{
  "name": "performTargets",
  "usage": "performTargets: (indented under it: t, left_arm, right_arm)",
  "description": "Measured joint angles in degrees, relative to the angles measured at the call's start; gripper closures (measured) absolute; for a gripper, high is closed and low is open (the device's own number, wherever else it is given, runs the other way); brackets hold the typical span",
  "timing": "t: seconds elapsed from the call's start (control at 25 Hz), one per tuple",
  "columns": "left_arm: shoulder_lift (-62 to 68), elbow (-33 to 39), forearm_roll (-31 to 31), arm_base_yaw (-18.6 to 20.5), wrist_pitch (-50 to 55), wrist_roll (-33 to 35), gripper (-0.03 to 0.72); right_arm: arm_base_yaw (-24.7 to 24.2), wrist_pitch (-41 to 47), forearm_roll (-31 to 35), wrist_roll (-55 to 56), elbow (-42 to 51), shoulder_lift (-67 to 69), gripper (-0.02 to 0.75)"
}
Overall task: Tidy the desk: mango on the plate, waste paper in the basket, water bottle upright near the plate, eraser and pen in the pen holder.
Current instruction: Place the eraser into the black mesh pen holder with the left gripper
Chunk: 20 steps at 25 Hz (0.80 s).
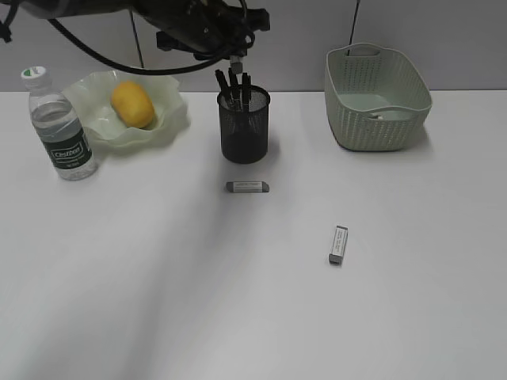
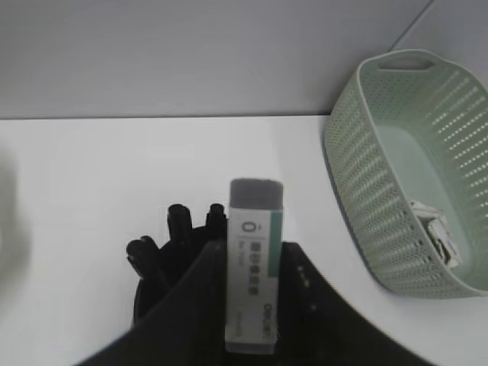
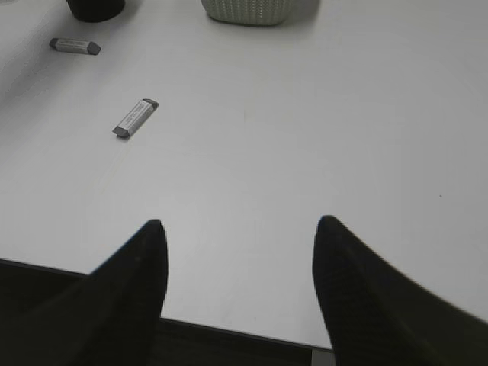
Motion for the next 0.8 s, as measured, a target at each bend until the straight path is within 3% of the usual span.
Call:
performTargets:
  t: [0.36, 0.6, 0.8]
  left_arm:
    - [3.5, 0.0, 0.5, -0.5, -3.3, 0.2, 0.504]
    - [3.9, 0.0, 0.5, -0.5, -3.0, 0.2, 0.373]
    - [2.9, 0.0, 0.6, -0.5, -2.5, 0.2, 0.34]
  right_arm:
    - [0.0, 0.0, 0.0, 0.0, 0.0, 0.0, 0.255]
    - [0.0, 0.0, 0.0, 0.0, 0.0, 0.0, 0.255]
    - [0.0, 0.0, 0.0, 0.0, 0.0, 0.0, 0.255]
